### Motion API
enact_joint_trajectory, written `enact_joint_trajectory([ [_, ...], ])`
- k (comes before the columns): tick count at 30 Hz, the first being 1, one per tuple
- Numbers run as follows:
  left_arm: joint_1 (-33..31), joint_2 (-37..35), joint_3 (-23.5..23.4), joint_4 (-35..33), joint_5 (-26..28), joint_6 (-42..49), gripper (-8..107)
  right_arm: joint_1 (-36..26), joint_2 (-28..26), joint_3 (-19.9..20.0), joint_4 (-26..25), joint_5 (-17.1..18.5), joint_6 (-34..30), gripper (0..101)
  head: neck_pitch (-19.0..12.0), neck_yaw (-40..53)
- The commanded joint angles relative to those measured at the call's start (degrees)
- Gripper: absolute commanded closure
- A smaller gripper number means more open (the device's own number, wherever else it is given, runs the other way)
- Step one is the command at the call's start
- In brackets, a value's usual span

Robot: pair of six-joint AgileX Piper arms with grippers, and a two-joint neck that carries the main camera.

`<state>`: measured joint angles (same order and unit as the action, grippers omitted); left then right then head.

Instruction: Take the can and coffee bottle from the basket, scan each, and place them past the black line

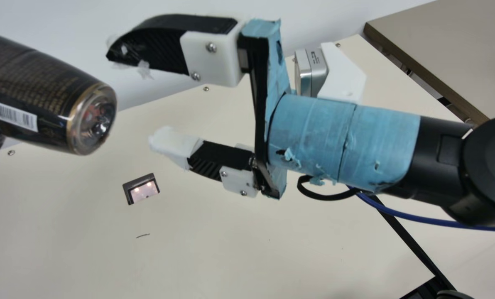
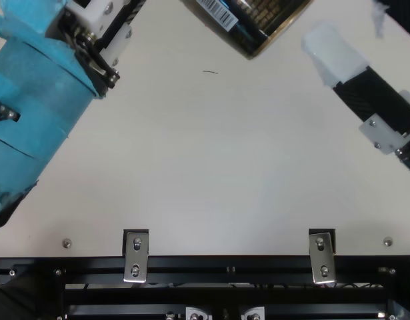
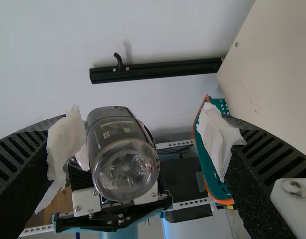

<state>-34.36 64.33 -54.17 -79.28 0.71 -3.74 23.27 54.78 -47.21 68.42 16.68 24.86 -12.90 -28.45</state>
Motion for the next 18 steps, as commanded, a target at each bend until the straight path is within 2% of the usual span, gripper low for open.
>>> enact_joint_trajectory([
  [1, 0.0, 0.0, 0.0, 0.0, 0.0, 0.0, 89, 0.0, 0.0, 0.0, 0.0, 0.0, 0.0, 0, -0.3, -0.9],
  [11, 0.0, 0.0, 0.0, 0.0, 0.0, 0.0, 89, -0.4, -0.2, 0.5, 6.1, 0.3, -3.1, 0, -0.3, -0.9],
  [18, -0.1, -0.1, 0.1, -1.7, -0.1, -1.2, 89, 1.3, -0.1, 0.6, 9.6, -0.9, -3.8, 0, -0.3, -0.9],
])
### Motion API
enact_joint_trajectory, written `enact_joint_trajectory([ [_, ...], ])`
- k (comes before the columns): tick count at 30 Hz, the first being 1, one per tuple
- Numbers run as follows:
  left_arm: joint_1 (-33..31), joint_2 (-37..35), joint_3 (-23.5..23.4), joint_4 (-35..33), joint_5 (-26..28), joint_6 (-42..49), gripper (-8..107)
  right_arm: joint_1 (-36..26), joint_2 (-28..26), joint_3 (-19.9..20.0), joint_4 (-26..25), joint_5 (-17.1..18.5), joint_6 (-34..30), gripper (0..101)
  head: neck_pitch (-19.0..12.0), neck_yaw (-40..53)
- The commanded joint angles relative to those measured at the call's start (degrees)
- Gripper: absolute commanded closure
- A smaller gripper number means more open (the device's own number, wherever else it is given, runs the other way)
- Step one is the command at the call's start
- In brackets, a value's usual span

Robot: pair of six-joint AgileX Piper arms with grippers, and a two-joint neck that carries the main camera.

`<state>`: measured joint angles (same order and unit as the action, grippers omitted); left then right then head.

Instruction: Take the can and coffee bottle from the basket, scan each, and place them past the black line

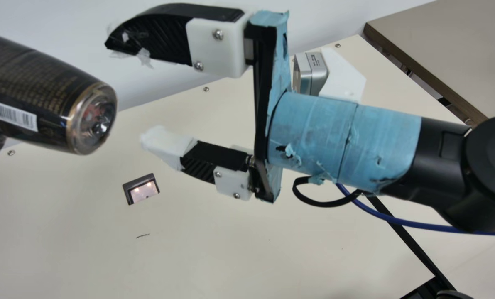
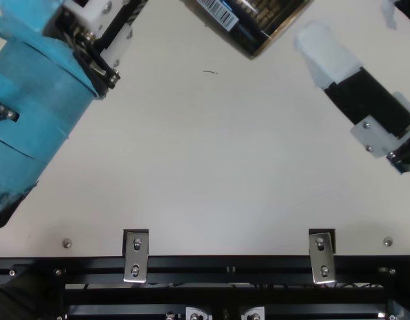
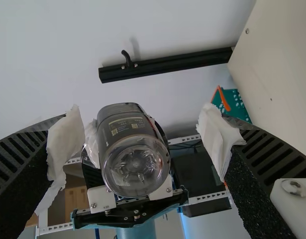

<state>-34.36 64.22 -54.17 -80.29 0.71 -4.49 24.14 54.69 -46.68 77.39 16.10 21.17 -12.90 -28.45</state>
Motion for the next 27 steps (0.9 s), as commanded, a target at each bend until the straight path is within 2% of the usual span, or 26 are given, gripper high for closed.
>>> enact_joint_trajectory([
  [1, -0.2, -0.1, 0.2, -1.1, -0.2, -0.9, 89, 0.7, 0.0, 0.1, 1.1, -0.6, -0.1, 0, -0.3, -0.9],
  [11, -0.7, -0.2, 1.1, -3.4, -1.2, -2.4, 89, 5.9, 0.2, -0.2, 5.3, -4.6, -0.8, 0, -0.3, -0.9],
  [27, -0.7, -0.2, 1.1, -3.4, -1.2, -2.4, 89, 17.1, 2.9, -4.1, 12.1, -12.7, -5.0, 0, -0.3, -0.9],
])
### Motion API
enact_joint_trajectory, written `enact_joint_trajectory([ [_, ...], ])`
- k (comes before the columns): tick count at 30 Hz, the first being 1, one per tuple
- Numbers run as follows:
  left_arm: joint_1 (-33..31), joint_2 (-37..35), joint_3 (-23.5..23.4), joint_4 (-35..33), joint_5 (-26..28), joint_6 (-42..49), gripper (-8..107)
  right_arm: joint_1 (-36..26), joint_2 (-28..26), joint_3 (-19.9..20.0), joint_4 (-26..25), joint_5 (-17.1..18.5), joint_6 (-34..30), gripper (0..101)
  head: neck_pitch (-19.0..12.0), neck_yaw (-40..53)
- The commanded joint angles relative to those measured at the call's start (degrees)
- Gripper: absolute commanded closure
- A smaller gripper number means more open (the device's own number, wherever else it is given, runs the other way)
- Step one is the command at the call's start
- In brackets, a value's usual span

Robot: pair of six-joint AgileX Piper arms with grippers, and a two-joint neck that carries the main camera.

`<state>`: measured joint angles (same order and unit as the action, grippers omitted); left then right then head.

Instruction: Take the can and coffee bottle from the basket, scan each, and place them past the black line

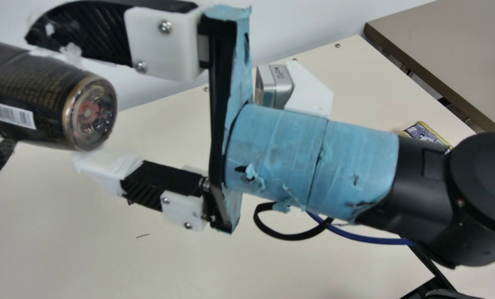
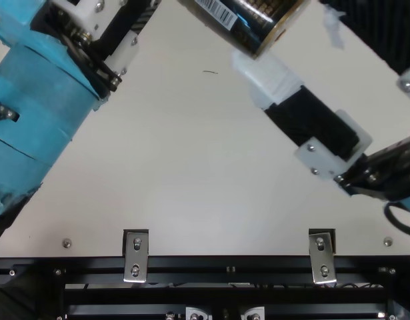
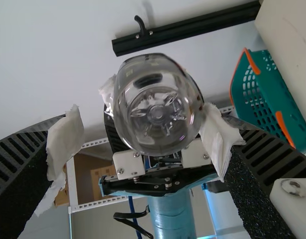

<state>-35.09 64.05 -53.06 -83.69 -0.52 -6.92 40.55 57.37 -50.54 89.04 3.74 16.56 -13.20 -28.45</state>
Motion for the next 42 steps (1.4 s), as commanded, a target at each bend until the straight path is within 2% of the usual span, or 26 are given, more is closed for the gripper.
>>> enact_joint_trajectory([
  [1, 0.0, 0.0, 0.0, 0.0, 0.0, 0.0, 89, 1.2, 0.4, -0.5, 0.9, -0.7, -0.9, 0, 0.0, -0.9],
  [8, 0.0, 0.0, 0.0, 0.0, 0.0, 0.0, 89, 3.0, 1.7, -1.9, 4.0, -2.1, -4.6, 0, 0.0, -0.9],
  [17, 0.0, 0.0, 0.0, 0.0, 0.0, 0.0, 89, 1.9, 3.4, -1.6, 7.4, -1.2, -9.2, 0, 0.0, -0.9],
  [25, 0.0, 0.0, 0.0, 0.0, 0.0, 0.0, 89, -1.2, 3.6, -1.8, 10.9, 1.8, -15.3, 0, 0.0, -0.9],
  [36, 0.0, 0.0, 0.0, 0.0, 0.0, 0.0, 89, -5.1, 3.2, -3.0, 10.9, 6.5, -16.4, 0, 0.0, -0.9],
  [42, 0.0, 0.0, 0.0, 0.0, 0.0, 0.0, 89, -5.1, 3.3, -0.6, 10.9, 7.3, -16.1, 0, 0.0, -0.9],
])
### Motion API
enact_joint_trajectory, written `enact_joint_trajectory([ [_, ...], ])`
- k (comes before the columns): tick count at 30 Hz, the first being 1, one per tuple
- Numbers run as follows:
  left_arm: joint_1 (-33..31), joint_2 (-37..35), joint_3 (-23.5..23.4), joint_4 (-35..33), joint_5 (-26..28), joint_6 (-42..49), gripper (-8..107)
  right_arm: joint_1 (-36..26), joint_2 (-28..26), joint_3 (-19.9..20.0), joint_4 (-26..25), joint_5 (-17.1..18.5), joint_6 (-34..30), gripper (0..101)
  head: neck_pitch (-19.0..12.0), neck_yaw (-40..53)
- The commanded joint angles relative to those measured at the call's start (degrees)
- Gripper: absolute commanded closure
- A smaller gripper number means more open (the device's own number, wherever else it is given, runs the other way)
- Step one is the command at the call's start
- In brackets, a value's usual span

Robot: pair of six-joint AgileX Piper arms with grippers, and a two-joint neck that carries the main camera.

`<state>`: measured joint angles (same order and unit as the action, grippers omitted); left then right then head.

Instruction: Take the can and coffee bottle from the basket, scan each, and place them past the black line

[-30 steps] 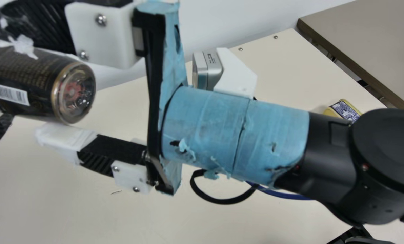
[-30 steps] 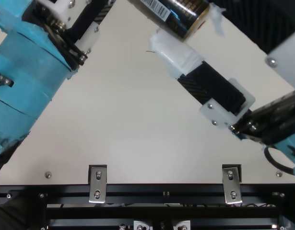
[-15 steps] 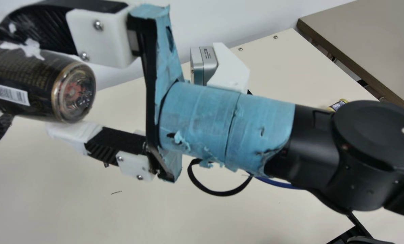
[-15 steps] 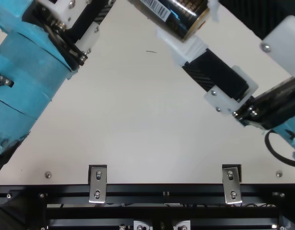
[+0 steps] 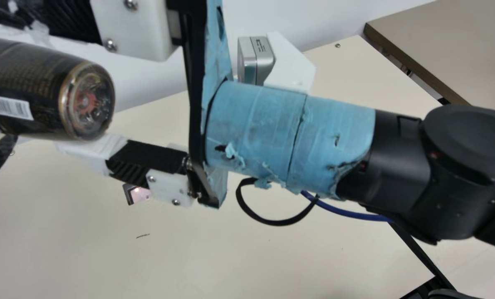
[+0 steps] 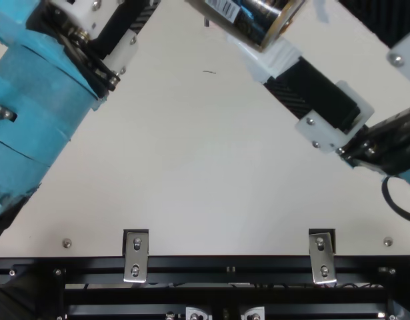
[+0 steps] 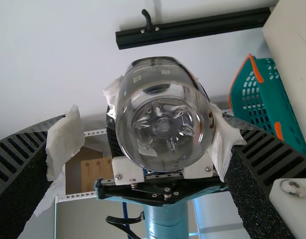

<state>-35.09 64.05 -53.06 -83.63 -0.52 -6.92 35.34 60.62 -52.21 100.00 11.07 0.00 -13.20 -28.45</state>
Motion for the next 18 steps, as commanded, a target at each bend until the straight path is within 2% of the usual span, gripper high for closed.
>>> enact_joint_trajectory([
  [1, 0.0, 0.0, 0.0, 0.0, 0.0, 0.0, 89, 0.0, 0.0, 0.0, 0.0, 0.0, 0.0, 0, 0.0, -0.9],
  [4, 0.0, 0.0, 0.0, 0.0, 0.1, 0.0, 89, 0.0, 0.0, 1.0, 0.0, 0.3, 0.0, 0, 0.0, -0.9],
  [18, 0.0, 0.0, 0.0, 0.0, 0.1, 0.0, 89, -2.1, 0.8, 0.4, 0.0, 2.3, -1.3, 0, 0.0, -0.9],
])
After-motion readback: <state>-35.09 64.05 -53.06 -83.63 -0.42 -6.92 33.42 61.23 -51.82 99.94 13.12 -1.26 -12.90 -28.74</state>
